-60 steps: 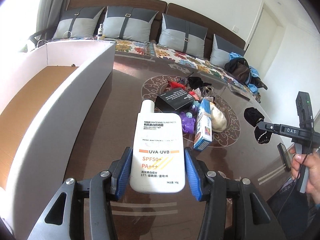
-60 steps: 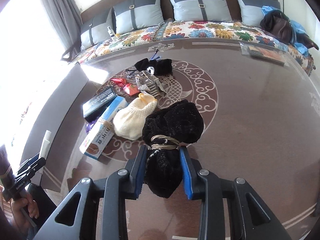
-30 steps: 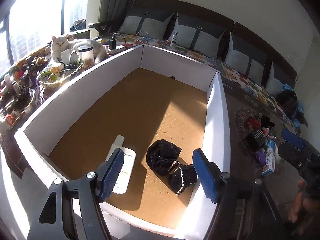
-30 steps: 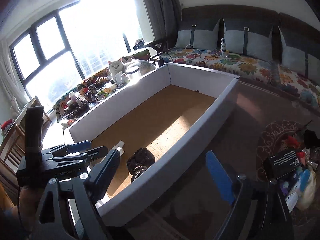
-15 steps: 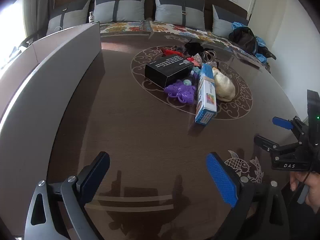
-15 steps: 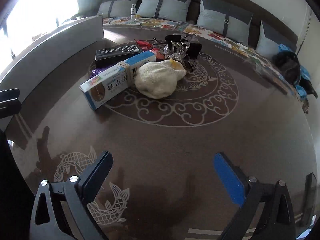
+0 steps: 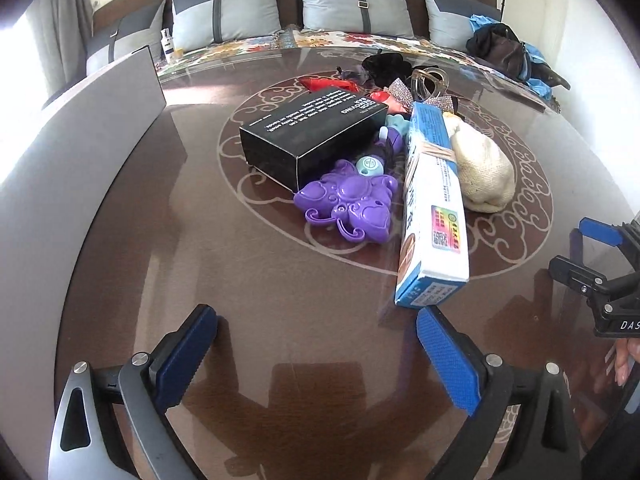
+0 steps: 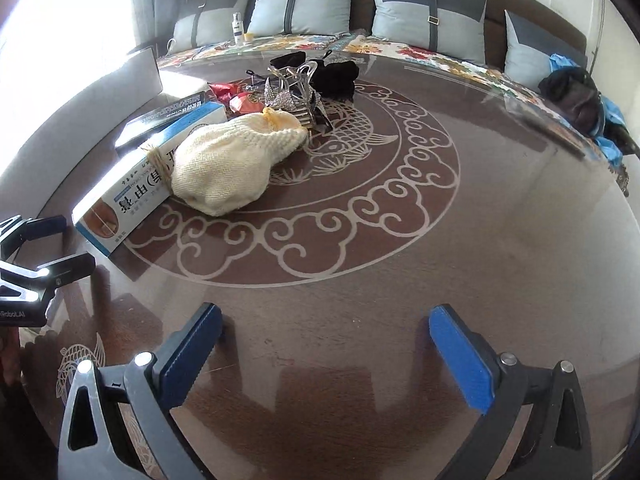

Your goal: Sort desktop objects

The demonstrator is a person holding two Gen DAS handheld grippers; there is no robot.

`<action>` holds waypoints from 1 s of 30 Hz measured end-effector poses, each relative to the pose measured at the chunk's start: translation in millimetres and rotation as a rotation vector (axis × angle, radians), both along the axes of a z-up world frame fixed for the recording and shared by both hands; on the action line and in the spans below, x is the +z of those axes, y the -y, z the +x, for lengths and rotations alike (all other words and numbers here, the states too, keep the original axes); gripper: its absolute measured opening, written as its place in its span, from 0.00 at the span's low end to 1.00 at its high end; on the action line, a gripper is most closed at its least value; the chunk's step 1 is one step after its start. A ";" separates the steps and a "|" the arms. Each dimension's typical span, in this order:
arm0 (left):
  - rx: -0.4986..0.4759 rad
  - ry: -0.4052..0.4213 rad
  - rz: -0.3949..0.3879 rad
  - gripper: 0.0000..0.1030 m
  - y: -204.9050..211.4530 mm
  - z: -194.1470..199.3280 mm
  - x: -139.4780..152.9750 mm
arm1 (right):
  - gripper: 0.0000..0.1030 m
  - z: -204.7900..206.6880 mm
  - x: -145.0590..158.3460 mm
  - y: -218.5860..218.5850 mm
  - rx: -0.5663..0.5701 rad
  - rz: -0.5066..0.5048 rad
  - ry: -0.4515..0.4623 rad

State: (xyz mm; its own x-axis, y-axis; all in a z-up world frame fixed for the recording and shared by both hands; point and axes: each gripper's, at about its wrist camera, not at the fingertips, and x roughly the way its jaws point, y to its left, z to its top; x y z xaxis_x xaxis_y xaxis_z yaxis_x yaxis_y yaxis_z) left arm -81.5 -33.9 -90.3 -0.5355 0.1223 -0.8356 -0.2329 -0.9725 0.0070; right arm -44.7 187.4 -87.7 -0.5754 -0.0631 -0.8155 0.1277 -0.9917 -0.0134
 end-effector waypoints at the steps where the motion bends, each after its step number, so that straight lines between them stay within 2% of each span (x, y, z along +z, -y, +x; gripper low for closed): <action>1: 0.002 -0.003 0.000 1.00 -3.5 -7.4 -1.6 | 1.00 -1.6 -0.2 -2.3 -0.007 -0.002 0.000; 10: 0.008 -0.038 0.010 1.00 -18.7 -50.8 -3.0 | 1.00 -3.2 -0.8 -1.2 -0.014 0.002 -0.001; 30: 0.007 -0.038 0.011 1.00 -17.9 -53.6 -2.8 | 1.00 -3.1 -0.9 -1.4 -0.014 0.002 -0.001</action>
